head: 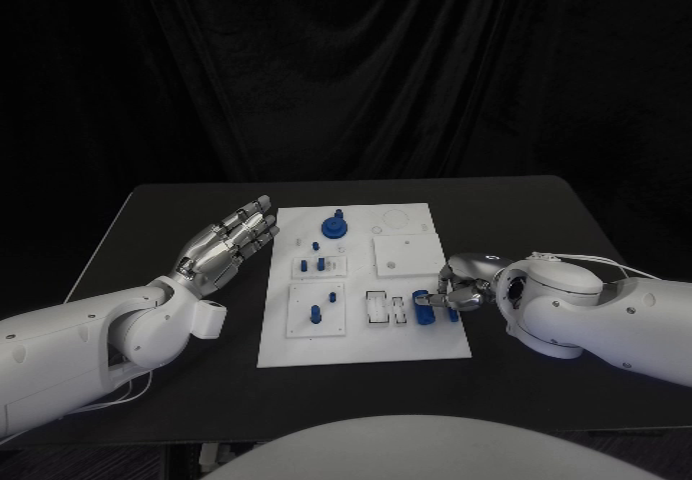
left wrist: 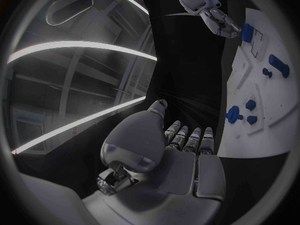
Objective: Assemble the parts on the task board
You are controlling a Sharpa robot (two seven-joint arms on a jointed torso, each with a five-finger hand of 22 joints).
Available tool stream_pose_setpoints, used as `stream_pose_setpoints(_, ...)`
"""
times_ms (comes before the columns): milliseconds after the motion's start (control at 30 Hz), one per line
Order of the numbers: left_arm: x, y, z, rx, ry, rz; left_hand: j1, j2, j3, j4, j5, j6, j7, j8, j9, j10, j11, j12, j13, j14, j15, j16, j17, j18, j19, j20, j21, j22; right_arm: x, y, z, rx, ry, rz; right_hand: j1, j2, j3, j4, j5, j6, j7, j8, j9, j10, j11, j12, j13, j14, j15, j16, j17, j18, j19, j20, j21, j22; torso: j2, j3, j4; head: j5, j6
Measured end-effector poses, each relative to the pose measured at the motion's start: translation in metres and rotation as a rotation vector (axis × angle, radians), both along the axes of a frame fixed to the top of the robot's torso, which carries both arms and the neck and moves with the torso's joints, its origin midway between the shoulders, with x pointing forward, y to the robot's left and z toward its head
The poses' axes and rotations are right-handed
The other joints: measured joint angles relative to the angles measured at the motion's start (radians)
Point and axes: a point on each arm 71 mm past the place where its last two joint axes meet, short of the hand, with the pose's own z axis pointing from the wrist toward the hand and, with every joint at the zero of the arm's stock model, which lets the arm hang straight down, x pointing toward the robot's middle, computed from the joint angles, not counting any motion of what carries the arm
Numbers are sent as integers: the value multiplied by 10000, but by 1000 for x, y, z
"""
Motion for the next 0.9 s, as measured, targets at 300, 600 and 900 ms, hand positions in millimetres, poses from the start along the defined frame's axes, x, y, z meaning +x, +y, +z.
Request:
stream_pose_setpoints(300, 0, 0, 0, -3, -1, -7, -22, 22, 57, -1, 0, 0, 0, 0, -1, 23, 23, 0, 4, 0, 0, 0, 3, 0, 0, 0, 0, -1, 2, 5, -2, -3, 2, 104, -210, 26, -70, 16, -223, 0, 0, -57, 49, 0, 0, 0, -1, 0, 0, 0, -1, 2, 0, 0, 0, 0, -1, -6, 2, 18, 0)
stream_pose_setpoints(600, 1, -1, 0, -24, 2, -41, -41, 41, 112, -1, 0, 40, 40, 0, -1, 12, 85, 40, 7, 0, -1, 0, 4, -1, 0, 0, 0, -1, 4, 9, -15, -238, 339, 181, -152, -12, -79, -32, -208, 0, 0, -204, 87, 0, 0, 0, -1, 0, 0, -47, -1, 2, 0, 0, -65, -1, -8, -14, 2, -2, 0)
stream_pose_setpoints(900, 0, -1, -1, -51, 25, -76, -41, 41, 139, -28, 0, 39, 78, 0, -2, 57, 130, 40, 7, 0, -1, 0, 3, -1, 0, 0, 0, -1, 9, 15, -23, -345, 440, 216, 578, -169, 43, -242, 559, 3, 43, -400, 218, 0, 0, 0, -2, 0, 0, -163, -2, 3, 0, 1, -171, -1, -10, -11, -1, 28, 0)
